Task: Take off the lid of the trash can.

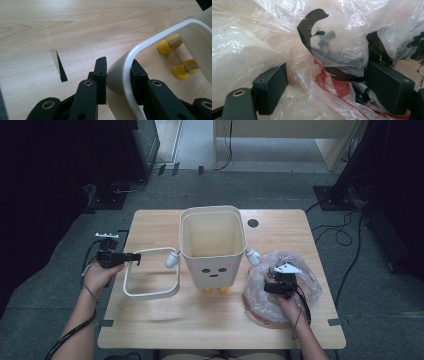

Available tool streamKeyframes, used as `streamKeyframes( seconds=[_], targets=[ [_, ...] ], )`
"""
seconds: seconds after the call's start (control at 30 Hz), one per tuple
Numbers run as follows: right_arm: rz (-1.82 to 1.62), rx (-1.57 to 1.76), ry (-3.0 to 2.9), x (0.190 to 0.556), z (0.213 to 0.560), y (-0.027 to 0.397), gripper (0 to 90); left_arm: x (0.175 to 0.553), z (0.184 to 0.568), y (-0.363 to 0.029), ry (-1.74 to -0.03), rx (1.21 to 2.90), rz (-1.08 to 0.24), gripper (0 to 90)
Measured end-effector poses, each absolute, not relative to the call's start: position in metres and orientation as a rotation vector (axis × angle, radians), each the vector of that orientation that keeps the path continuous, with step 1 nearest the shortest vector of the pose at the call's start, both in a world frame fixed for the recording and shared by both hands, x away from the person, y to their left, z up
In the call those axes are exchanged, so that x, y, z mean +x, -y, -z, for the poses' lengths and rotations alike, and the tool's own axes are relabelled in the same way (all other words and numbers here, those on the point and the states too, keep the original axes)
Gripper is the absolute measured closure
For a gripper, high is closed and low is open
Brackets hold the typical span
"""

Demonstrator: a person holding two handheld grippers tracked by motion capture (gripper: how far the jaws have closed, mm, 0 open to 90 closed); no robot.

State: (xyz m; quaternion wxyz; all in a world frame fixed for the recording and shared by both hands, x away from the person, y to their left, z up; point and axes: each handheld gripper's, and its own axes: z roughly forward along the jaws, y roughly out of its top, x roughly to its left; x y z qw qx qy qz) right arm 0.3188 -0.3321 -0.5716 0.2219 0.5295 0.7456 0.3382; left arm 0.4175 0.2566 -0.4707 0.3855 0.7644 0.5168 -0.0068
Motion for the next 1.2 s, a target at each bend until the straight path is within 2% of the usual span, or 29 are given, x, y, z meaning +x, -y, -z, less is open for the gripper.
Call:
streamKeyframes(
  seconds=[0.33, 1.2],
  targets=[
    [-0.936, 1.461, -2.064, 0.32, 0.572, 0.332, 17.7, 0.419, 0.489, -0.241, -1.325, 1.937, 0.038, 72.9],
    [-0.933, 1.465, -2.058, 0.32, 0.572, 0.331, 17.8, 0.426, 0.528, -0.219, -1.357, 1.962, -0.011, 72.3]
  ],
)
